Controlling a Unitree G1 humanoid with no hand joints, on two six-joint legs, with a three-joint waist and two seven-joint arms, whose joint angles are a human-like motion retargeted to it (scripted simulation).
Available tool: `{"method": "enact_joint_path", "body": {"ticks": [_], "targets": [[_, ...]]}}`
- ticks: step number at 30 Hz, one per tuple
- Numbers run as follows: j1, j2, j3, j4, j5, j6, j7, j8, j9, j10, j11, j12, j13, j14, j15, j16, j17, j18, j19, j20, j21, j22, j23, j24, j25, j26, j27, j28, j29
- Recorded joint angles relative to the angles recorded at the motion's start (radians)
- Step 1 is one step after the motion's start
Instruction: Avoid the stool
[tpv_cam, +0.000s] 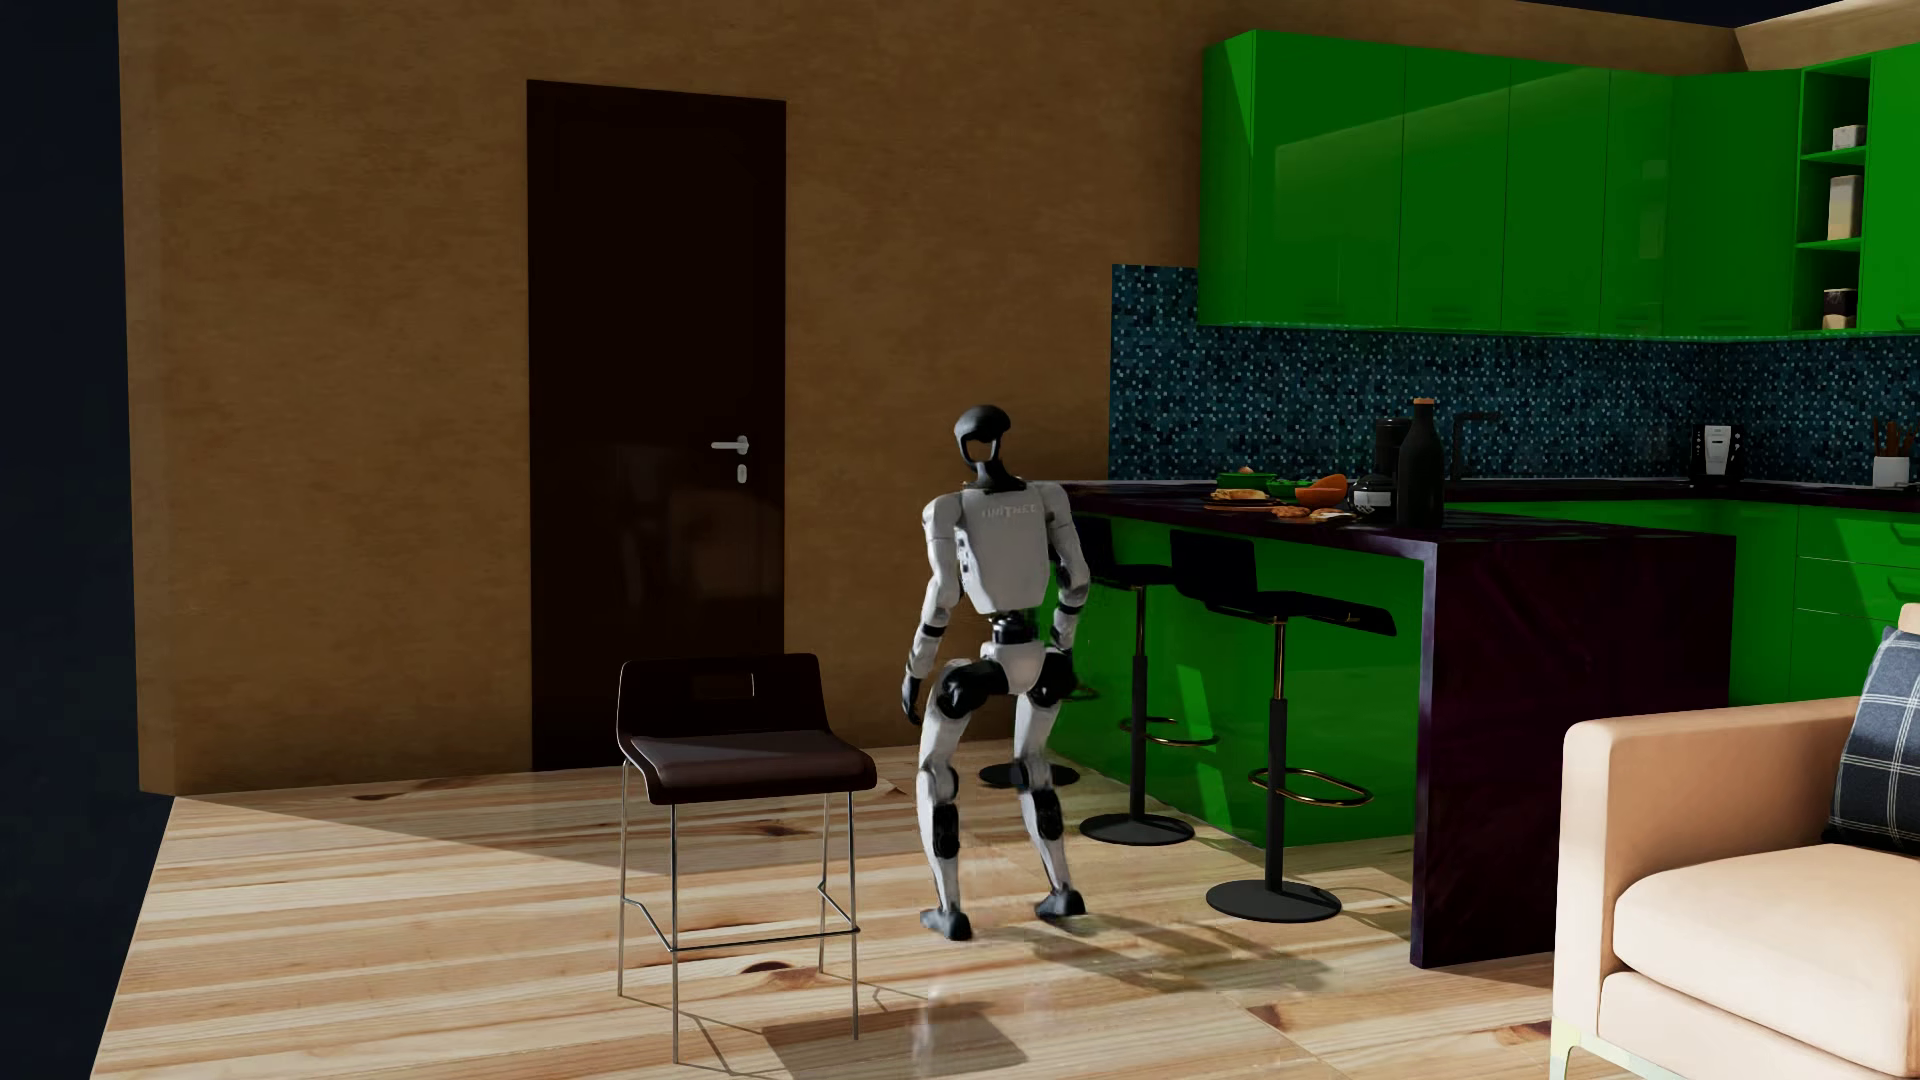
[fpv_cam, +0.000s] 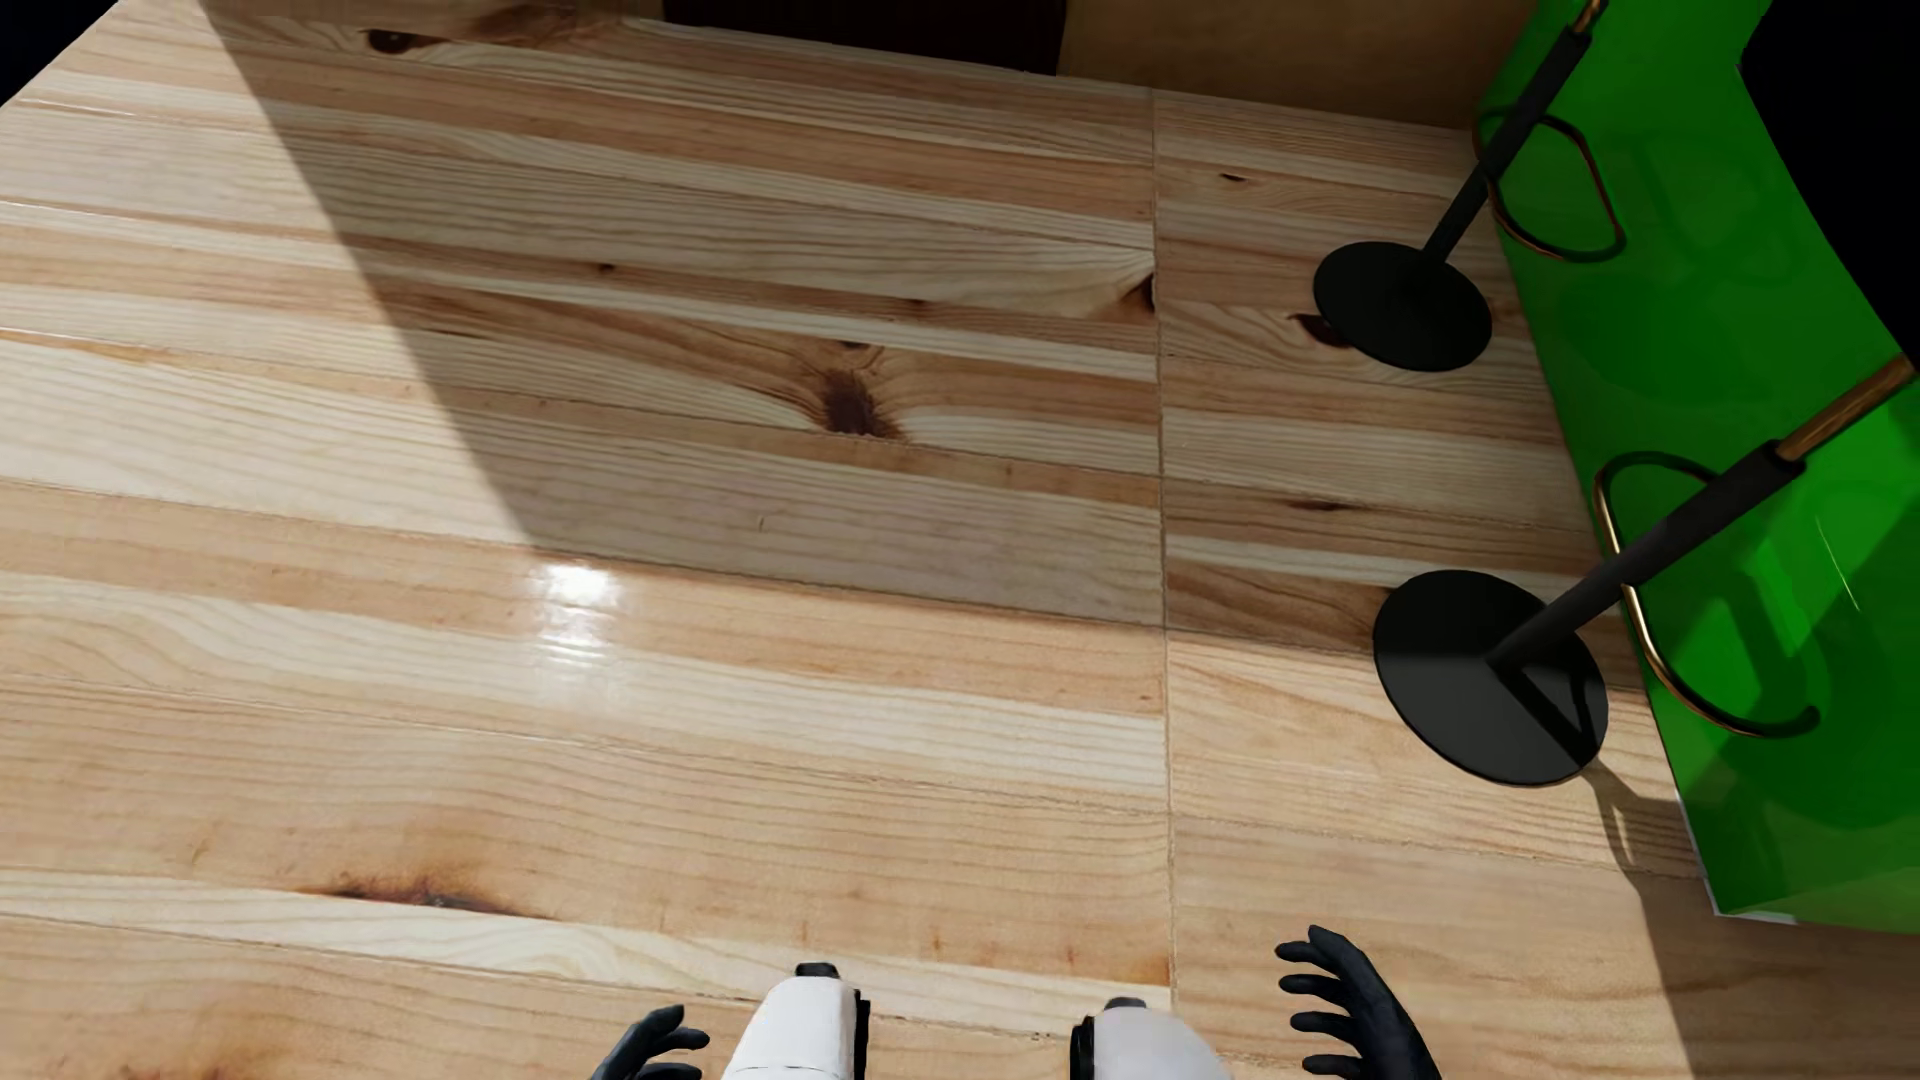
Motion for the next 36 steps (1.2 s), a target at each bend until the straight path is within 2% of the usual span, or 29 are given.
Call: {"method": "enact_joint_path", "body": {"ticks": [1, 3, 4, 5, 6, 7, 8, 9, 10, 11, 13, 14, 15, 17, 18, 19, 20, 21, 23, 25, 26, 28, 29, 31, 32, 33, 34, 35, 36], "targets": [[0.040, -0.038, -0.004, -0.009, -0.010, -0.024, 0.025, 0.023, -0.007, -0.010, 0.068, -0.017, -0.017, -0.023, 0.000, 0.037, 0.026, 0.011, 0.053, -0.052, 0.021, 0.038, 0.018, 0.002, -0.002, -0.022, -0.002, -0.014, 0.004], [0.117, -0.075, -0.052, -0.033, -0.005, -0.047, 0.037, 0.041, -0.019, -0.058, -0.003, 0.003, -0.016, -0.036, -0.133, 0.007, 0.000, 0.024, 0.122, -0.028, -0.017, -0.028, -0.026, -0.054, 0.021, -0.061, -0.006, -0.026, 0.047], [0.140, -0.097, -0.069, -0.041, -0.006, -0.059, 0.046, 0.026, -0.032, -0.059, -0.047, 0.011, -0.033, -0.032, -0.142, -0.006, -0.012, 0.025, 0.139, -0.044, -0.029, -0.027, -0.013, -0.090, 0.033, -0.086, -0.028, -0.028, 0.070], [0.126, -0.099, -0.059, -0.051, -0.011, -0.075, 0.060, 0.011, -0.037, 0.010, -0.127, 0.011, -0.030, 0.006, -0.076, -0.004, -0.023, 0.042, 0.144, -0.061, -0.036, -0.067, -0.003, -0.122, 0.041, -0.098, -0.064, -0.030, 0.088], [0.069, -0.064, -0.024, -0.073, -0.037, -0.088, 0.071, 0.005, -0.046, 0.149, -0.272, 0.026, -0.025, 0.105, 0.077, -0.008, -0.046, 0.026, 0.124, -0.046, -0.039, -0.131, 0.044, -0.145, 0.046, -0.096, -0.113, -0.038, 0.094], [0.004, -0.045, 0.013, -0.082, -0.029, -0.055, 0.051, 0.001, -0.074, 0.249, -0.323, 0.033, -0.010, 0.169, 0.178, -0.011, -0.077, -0.001, 0.035, -0.042, -0.025, -0.133, 0.070, -0.162, 0.057, -0.094, -0.151, -0.052, 0.081], [-0.022, -0.026, 0.021, -0.071, -0.018, 0.001, 0.032, -0.024, -0.091, 0.223, -0.324, 0.028, 0.006, 0.102, 0.168, 0.000, -0.066, -0.012, -0.121, -0.053, -0.007, -0.090, 0.009, -0.169, 0.075, -0.081, -0.152, -0.070, 0.051], [0.002, -0.035, -0.005, -0.035, -0.017, 0.041, 0.008, -0.034, -0.111, 0.063, -0.285, 0.024, -0.007, 0.012, 0.137, 0.027, -0.027, -0.011, -0.154, -0.017, 0.015, -0.023, -0.019, -0.164, 0.083, -0.055, -0.153, -0.088, 0.027], [0.024, -0.052, -0.031, -0.006, -0.016, 0.061, 0.024, -0.024, -0.130, -0.021, -0.236, 0.018, -0.020, 0.059, 0.054, 0.042, 0.008, -0.016, -0.136, 0.013, 0.041, 0.035, -0.013, -0.158, 0.077, -0.020, -0.154, -0.088, 0.013], [0.036, -0.052, -0.022, -0.008, -0.013, 0.070, 0.034, -0.001, -0.134, -0.027, -0.216, -0.005, 0.000, 0.057, -0.007, 0.043, -0.010, -0.013, -0.087, -0.008, 0.056, 0.014, -0.002, -0.159, 0.052, 0.034, -0.146, -0.073, 0.016], [0.068, -0.026, -0.015, -0.024, -0.022, 0.058, 0.040, 0.022, -0.133, -0.077, -0.252, -0.007, 0.055, 0.079, 0.032, 0.019, -0.035, -0.011, 0.026, 0.003, 0.001, -0.035, -0.002, -0.170, -0.008, 0.091, -0.072, -0.070, 0.060], [0.080, -0.020, -0.020, -0.024, -0.022, 0.051, 0.040, 0.022, -0.133, -0.108, -0.267, 0.003, 0.052, 0.097, 0.021, 0.005, -0.045, -0.014, 0.036, 0.002, -0.008, -0.025, 0.000, -0.176, -0.022, 0.092, -0.027, -0.072, 0.082], [0.100, -0.006, -0.029, -0.026, -0.025, 0.033, 0.042, 0.021, -0.125, -0.137, -0.282, 0.021, 0.054, 0.104, 0.019, 0.006, -0.037, -0.019, 0.014, -0.005, -0.014, -0.022, 0.001, -0.183, -0.019, 0.080, -0.011, -0.075, 0.100], [0.114, 0.033, -0.024, -0.017, -0.008, 0.021, 0.045, 0.021, -0.103, -0.143, -0.357, -0.005, 0.054, 0.058, 0.120, 0.009, -0.045, -0.008, -0.076, -0.022, -0.009, -0.011, 0.005, -0.194, 0.020, 0.047, -0.012, -0.078, 0.121], [0.104, 0.034, -0.033, -0.023, -0.006, 0.023, 0.041, 0.024, -0.105, -0.110, -0.375, -0.005, 0.055, 0.003, 0.154, 0.017, -0.057, 0.065, -0.075, -0.006, 0.009, -0.021, 0.010, -0.194, 0.045, 0.023, -0.024, -0.082, 0.117], [0.103, 0.038, -0.052, -0.022, -0.009, 0.034, 0.037, 0.021, -0.102, -0.095, -0.382, 0.017, 0.064, -0.037, 0.158, 0.026, -0.062, 0.062, -0.026, -0.002, 0.014, -0.038, -0.017, -0.187, 0.066, -0.001, -0.026, -0.079, 0.105], [0.117, 0.031, -0.059, -0.014, -0.016, 0.030, 0.044, 0.025, -0.100, -0.118, -0.350, 0.011, 0.071, 0.004, 0.089, 0.053, -0.031, -0.081, -0.003, 0.011, -0.004, -0.010, -0.026, -0.171, 0.082, -0.019, -0.025, -0.077, 0.086], [0.126, 0.017, -0.053, -0.012, -0.016, 0.030, 0.052, 0.024, -0.107, -0.153, -0.317, 0.006, 0.052, 0.085, 0.004, 0.049, 0.005, -0.012, -0.003, 0.027, -0.010, -0.006, -0.010, -0.152, 0.087, -0.018, -0.015, -0.065, 0.074], [0.119, -0.003, -0.060, -0.032, -0.026, 0.008, 0.044, 0.040, -0.130, -0.178, -0.192, 0.039, 0.018, 0.141, -0.131, 0.024, 0.005, -0.019, -0.006, 0.031, 0.006, 0.001, -0.032, -0.134, 0.079, -0.019, 0.002, -0.040, 0.093], [0.121, 0.024, -0.012, -0.039, -0.050, -0.018, 0.052, 0.026, -0.135, -0.168, -0.236, 0.076, 0.023, 0.126, -0.034, 0.009, -0.051, -0.018, -0.013, 0.006, -0.002, -0.028, -0.030, -0.152, 0.053, -0.009, -0.055, -0.053, 0.139], [0.127, 0.039, 0.001, -0.040, -0.042, -0.026, 0.052, 0.036, -0.137, -0.172, -0.269, 0.074, 0.015, 0.101, 0.030, 0.006, -0.047, -0.016, -0.026, -0.004, 0.001, -0.014, -0.010, -0.166, 0.042, 0.000, -0.068, -0.066, 0.150], [0.116, 0.066, -0.006, -0.031, -0.025, -0.001, 0.050, 0.037, -0.143, -0.133, -0.329, 0.088, 0.027, -0.022, 0.109, -0.009, -0.033, 0.032, -0.066, 0.006, 0.009, -0.014, -0.018, -0.175, 0.032, 0.016, -0.080, -0.080, 0.155], [0.108, 0.079, -0.024, -0.024, -0.013, 0.034, 0.038, 0.030, -0.143, -0.113, -0.358, 0.072, 0.036, -0.059, 0.130, 0.003, -0.049, 0.055, -0.041, -0.018, 0.013, -0.007, -0.015, -0.179, 0.034, 0.026, -0.075, -0.074, 0.151], [0.125, 0.051, -0.043, -0.007, -0.005, 0.054, 0.054, 0.041, -0.142, -0.185, -0.315, 0.038, 0.054, 0.081, 0.002, 0.005, -0.023, -0.037, -0.053, 0.018, 0.002, -0.006, -0.021, -0.197, 0.045, 0.039, -0.021, -0.067, 0.120], [0.128, 0.041, -0.031, -0.007, 0.001, 0.056, 0.059, 0.048, -0.138, -0.201, -0.294, 0.023, 0.056, 0.100, -0.068, -0.004, -0.017, 0.005, -0.046, 0.026, 0.006, -0.008, -0.012, -0.208, 0.057, 0.042, 0.009, -0.069, 0.110], [0.125, 0.024, -0.031, -0.013, -0.011, 0.043, 0.061, 0.049, -0.136, -0.211, -0.264, 0.049, 0.047, 0.098, -0.127, -0.011, -0.017, -0.044, -0.034, 0.038, -0.004, -0.042, -0.007, -0.201, 0.071, 0.036, 0.021, -0.078, 0.113], [0.117, 0.021, -0.019, -0.016, -0.022, 0.036, 0.064, 0.042, -0.131, -0.197, -0.271, 0.078, 0.030, 0.068, -0.089, -0.015, -0.027, -0.012, -0.017, 0.029, -0.008, -0.061, 0.003, -0.182, 0.081, 0.025, 0.015, -0.093, 0.126], [0.108, 0.028, -0.001, -0.025, -0.037, 0.031, 0.055, 0.028, -0.130, -0.197, -0.307, 0.077, 0.027, 0.043, -0.006, -0.019, -0.039, -0.020, 0.005, 0.019, -0.003, -0.041, 0.012, -0.157, 0.084, 0.020, -0.011, -0.110, 0.141], [0.100, 0.046, 0.015, -0.027, -0.029, 0.041, 0.041, 0.026, -0.118, -0.168, -0.344, 0.088, 0.020, -0.014, 0.063, -0.028, -0.057, 0.009, 0.008, 0.003, -0.006, -0.040, 0.002, -0.147, 0.078, 0.021, -0.032, -0.115, 0.153]]}}
